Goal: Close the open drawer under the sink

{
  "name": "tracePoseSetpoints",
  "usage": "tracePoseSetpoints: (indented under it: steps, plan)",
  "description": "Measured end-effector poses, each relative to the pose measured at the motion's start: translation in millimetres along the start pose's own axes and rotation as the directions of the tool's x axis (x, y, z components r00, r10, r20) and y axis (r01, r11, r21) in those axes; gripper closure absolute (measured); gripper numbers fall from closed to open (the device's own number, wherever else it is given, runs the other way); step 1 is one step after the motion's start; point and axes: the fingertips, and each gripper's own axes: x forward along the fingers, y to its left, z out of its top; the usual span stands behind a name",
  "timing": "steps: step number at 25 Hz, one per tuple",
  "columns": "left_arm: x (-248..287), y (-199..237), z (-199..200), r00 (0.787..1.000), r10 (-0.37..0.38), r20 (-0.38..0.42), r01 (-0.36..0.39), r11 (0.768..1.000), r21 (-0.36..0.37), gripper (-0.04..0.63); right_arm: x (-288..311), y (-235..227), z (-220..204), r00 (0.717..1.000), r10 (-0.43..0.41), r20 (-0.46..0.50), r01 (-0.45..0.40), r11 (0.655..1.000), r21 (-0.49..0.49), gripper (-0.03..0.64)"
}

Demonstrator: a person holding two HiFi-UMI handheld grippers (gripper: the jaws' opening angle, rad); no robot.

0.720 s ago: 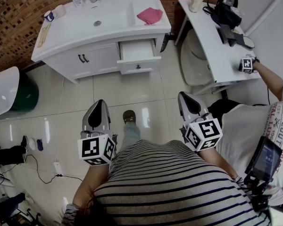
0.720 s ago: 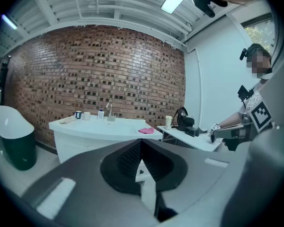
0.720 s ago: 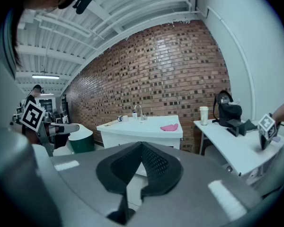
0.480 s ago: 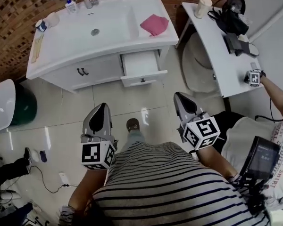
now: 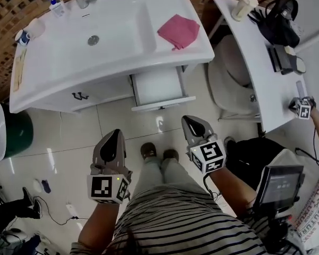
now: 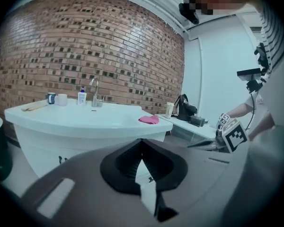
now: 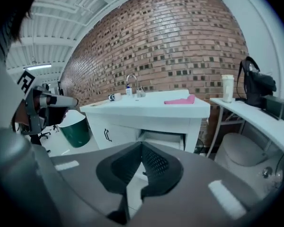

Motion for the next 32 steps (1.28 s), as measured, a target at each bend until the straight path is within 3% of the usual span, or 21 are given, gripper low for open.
tracePoseSetpoints:
  steps: [7,10,20,32]
  plan:
    - [54,17,-103,0.999,0.033,-0.037,-0.035,0.997,-0.064,0.581,85,-22,-90,0.999,-0.038,-0.002,0.038,0.999,-0.015,0.618]
    - [66,17,-125,0.999,0.022,-0.05,-0.025,0.998,-0.052,0.581,106,-31,-113,0.998,-0.056,-0.015,0.056,0.998,-0.005,0.618]
    - [77,28,-127,0.997,0.044,-0.064,-0.047,0.998,-0.044,0.581,131,-43,-111,0.995,-0.078,0.056,0.079,0.996,-0.027,0.619]
    - [72,51,-124,0.993,0.084,-0.082,-0.09,0.994,-0.061,0.581,171,-63,-84,0.993,-0.103,0.06,0.105,0.994,-0.036,0.618]
